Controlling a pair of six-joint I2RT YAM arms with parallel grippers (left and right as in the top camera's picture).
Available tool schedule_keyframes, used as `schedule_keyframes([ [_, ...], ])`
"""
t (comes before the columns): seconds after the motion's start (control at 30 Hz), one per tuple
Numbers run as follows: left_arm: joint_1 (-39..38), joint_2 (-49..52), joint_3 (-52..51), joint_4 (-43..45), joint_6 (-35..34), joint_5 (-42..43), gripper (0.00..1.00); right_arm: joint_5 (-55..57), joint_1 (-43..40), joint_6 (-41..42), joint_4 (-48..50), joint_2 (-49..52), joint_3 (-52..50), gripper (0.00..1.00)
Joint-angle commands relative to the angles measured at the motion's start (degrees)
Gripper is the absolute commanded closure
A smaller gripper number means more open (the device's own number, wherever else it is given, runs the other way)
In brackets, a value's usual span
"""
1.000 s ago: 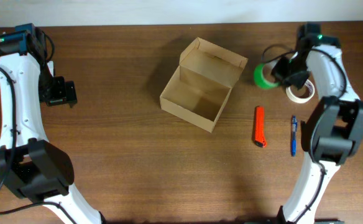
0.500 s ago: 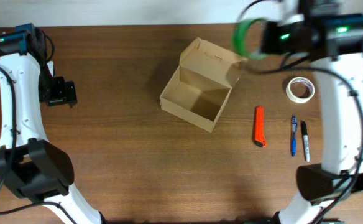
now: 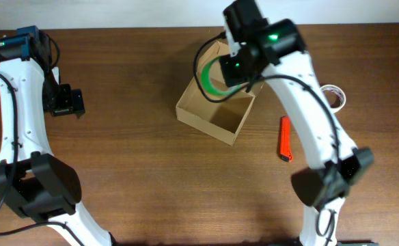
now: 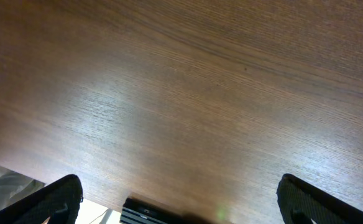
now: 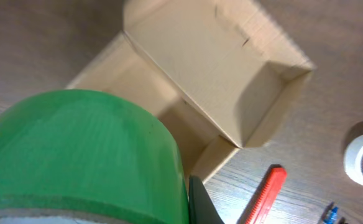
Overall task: Pack container
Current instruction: 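Carry the green tape with the right gripper and lower it into the box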
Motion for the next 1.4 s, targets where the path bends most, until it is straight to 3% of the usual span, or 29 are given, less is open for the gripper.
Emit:
schedule_keyframes([
  [0.0,0.39,-0.24,-0.26,-0.02,0.87,-0.61,0.00,1.53,0.28,0.46,-0.28,5.40,-0.24,0.96],
  [0.33,0.39,-0.24,-0.26,-0.02,0.87,-0.61,0.00,-0.68,0.35,0.17,0.90,16.13,-0.24,0.96],
  [1.37,0.39,-0.24,-0.26,-0.02,0.87,-0.61,0.00,-3.61,1.05,0.07,12.26,23.02,-0.39,0.96],
])
